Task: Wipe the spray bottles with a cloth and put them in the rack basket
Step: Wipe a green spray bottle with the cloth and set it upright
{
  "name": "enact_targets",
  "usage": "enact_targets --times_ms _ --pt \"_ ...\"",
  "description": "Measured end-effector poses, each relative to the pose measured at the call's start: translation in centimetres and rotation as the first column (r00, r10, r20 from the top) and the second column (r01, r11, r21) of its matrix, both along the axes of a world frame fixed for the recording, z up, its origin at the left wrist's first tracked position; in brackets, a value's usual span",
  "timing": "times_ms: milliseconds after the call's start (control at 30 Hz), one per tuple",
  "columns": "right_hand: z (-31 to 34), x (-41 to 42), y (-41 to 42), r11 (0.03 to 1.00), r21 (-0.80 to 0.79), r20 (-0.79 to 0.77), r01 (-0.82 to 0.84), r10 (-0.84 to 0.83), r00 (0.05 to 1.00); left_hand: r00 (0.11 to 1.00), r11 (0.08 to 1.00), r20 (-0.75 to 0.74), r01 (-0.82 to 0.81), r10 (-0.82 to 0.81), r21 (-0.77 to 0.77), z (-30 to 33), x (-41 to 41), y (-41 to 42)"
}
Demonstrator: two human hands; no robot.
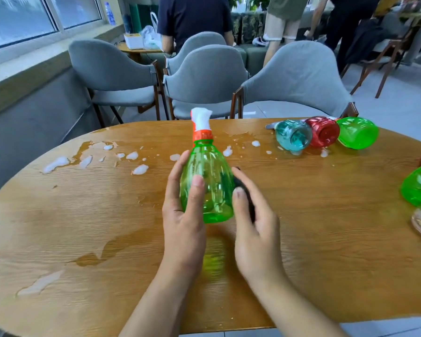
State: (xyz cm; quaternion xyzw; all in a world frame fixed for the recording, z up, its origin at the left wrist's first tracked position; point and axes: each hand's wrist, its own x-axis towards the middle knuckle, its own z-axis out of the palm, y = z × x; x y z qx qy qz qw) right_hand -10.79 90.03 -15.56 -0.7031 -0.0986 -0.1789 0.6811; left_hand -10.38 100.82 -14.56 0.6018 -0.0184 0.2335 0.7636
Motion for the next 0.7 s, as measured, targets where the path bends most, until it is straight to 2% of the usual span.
enact_targets --times_ms 67,133,200,300,400,467,533,600,700 --pt "-0.1 -1.2 0.4 0.980 -0.183 0.189 0.081 -0.045 0.981 1.000 1.000 -0.003 0.001 -0.001 -0.014 -0.1 0.2 0.4" --pt "0.5 -1.1 0.3 0.943 -0.310 0.381 0.123 0.005 0.924 0.999 0.999 0.011 0.040 -0.040 -0.001 0.0 0.0 0.1" --pt "1.6 -0.1 -0.2 0.913 -0.382 0.476 0.140 0.065 0.877 0.996 0.996 0.038 0.076 -0.078 0.056 -0.1 -0.3 -0.5" --pt "3.0 1.4 -1.4 0.935 -0.322 0.420 0.151 -0.002 0.908 0.994 0.990 0.016 0.106 -0.108 0.097 -0.4 -0.5 -1.3" --pt "2.6 2.6 -2.0 0.989 -0.116 0.196 0.089 -0.065 0.978 0.992 0.991 -0.010 0.127 -0.127 0.053 -0.3 -0.5 -1.2" --pt "1.5 2.3 -1.7 0.992 -0.106 0.095 0.070 -0.060 0.994 0.994 0.994 0.000 0.106 -0.106 0.023 -0.1 -0.3 -0.8" --pt "0.4 1.0 -1.0 0.975 -0.197 0.129 0.100 -0.075 0.989 0.998 0.998 0.013 0.066 -0.066 0.010 -0.1 0.2 -0.1" --pt "-0.5 -0.5 -0.3 0.942 -0.303 0.243 0.141 -0.066 0.968 1.000 1.000 0.005 0.022 -0.022 -0.006 -0.2 0.6 0.5" --pt "-0.1 -0.8 -0.2 0.907 -0.393 0.426 0.152 0.033 0.904 0.999 0.999 0.028 0.033 -0.034 0.033 -0.1 0.4 0.3"
